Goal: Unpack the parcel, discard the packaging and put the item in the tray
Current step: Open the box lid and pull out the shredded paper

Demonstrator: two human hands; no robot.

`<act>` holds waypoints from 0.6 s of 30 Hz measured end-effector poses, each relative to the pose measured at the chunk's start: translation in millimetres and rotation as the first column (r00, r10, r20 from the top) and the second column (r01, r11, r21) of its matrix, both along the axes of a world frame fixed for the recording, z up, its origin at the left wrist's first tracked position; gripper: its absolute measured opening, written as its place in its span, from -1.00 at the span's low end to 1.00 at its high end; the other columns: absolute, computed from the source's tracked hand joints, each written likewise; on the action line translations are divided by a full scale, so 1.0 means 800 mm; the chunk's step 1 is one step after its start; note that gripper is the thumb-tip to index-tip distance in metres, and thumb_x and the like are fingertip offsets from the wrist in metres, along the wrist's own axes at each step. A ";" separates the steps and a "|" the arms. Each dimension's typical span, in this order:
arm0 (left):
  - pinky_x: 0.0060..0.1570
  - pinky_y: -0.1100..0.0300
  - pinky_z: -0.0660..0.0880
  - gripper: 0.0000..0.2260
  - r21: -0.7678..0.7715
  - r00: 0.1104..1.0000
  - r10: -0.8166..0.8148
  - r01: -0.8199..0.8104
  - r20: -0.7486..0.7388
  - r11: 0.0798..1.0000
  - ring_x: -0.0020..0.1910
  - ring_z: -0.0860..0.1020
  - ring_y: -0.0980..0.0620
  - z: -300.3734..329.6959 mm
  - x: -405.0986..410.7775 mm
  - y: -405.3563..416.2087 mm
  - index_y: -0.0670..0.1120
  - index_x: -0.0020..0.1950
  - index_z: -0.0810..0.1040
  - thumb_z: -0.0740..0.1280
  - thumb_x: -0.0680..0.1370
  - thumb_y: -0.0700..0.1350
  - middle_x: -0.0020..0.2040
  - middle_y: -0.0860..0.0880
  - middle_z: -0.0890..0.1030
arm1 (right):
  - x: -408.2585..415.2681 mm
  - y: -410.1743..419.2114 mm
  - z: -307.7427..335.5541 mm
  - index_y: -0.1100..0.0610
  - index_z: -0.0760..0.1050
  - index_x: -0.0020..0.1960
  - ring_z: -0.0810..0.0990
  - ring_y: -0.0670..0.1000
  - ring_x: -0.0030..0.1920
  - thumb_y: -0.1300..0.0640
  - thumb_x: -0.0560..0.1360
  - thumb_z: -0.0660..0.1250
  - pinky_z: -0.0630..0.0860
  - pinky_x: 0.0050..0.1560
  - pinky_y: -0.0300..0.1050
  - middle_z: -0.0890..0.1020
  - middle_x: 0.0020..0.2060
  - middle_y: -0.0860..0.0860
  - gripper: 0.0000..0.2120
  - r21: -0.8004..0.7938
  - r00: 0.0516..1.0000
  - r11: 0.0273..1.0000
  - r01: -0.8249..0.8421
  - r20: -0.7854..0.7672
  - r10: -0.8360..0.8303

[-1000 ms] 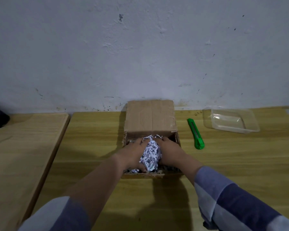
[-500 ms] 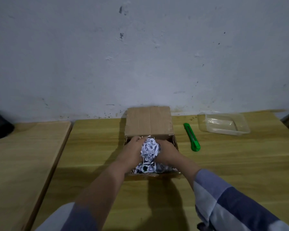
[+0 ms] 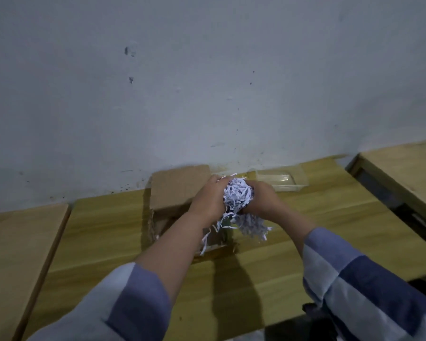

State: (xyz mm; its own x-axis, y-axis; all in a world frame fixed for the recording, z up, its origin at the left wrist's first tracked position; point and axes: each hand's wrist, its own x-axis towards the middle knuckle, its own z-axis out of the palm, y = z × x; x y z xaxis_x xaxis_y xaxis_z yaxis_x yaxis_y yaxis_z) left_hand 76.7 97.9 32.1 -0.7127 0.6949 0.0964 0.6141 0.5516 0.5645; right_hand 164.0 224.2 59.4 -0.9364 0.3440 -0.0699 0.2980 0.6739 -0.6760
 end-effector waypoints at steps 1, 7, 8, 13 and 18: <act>0.24 0.05 0.42 -0.35 0.001 1.000 -0.020 0.020 0.009 1.000 0.29 0.43 -0.15 -0.001 0.005 0.019 0.03 0.45 0.34 0.27 0.43 -0.42 0.35 -0.09 0.38 | 0.008 0.017 0.001 0.10 0.56 0.20 0.60 0.08 0.08 0.21 0.28 0.52 0.36 -0.09 -0.24 0.67 0.08 0.10 -0.51 0.008 1.000 1.000 0.016 -0.007 -0.016; 0.26 -0.05 0.43 -0.26 -0.012 0.991 -0.068 0.070 0.113 0.997 0.34 0.39 -0.18 -0.033 0.040 0.131 0.04 0.49 0.28 0.24 0.40 -0.50 0.42 -0.08 0.31 | 0.048 0.121 -0.028 0.07 0.58 0.15 0.63 0.07 0.04 0.22 0.26 0.51 0.46 -0.07 -0.16 0.69 0.01 0.08 -0.55 -0.013 0.996 0.997 0.075 0.045 -0.074; 0.26 -0.05 0.43 -0.27 -0.013 0.989 -0.076 0.078 0.131 0.997 0.33 0.40 -0.18 -0.042 0.046 0.146 0.04 0.49 0.29 0.23 0.40 -0.50 0.41 -0.08 0.31 | 0.053 0.137 -0.037 0.07 0.58 0.15 0.63 0.07 0.05 0.22 0.27 0.51 0.44 -0.09 -0.18 0.69 0.02 0.08 -0.55 -0.009 0.995 0.997 0.075 0.061 -0.074; 0.22 -0.01 0.44 -0.30 -0.071 0.973 -0.082 0.100 0.217 0.992 0.30 0.42 -0.16 -0.091 0.063 0.209 0.08 0.49 0.26 0.28 0.43 -0.41 0.41 -0.04 0.30 | 0.066 0.201 -0.097 0.04 0.52 0.25 0.58 0.10 0.16 0.18 0.34 0.46 0.41 -0.01 -0.20 0.64 0.14 0.09 -0.52 -0.003 0.989 0.996 0.088 0.116 -0.087; 0.38 -0.02 0.27 -0.21 -0.361 0.981 -0.140 0.179 0.133 0.915 0.45 0.21 -0.13 -0.122 0.063 0.221 0.10 0.55 0.03 0.41 0.46 -0.13 0.53 0.01 0.13 | 0.068 0.228 -0.149 -0.01 0.13 0.51 0.41 0.20 0.29 -0.02 0.35 0.40 0.33 0.29 -0.10 0.41 0.32 0.12 -0.19 0.028 0.965 0.999 -0.035 0.262 0.027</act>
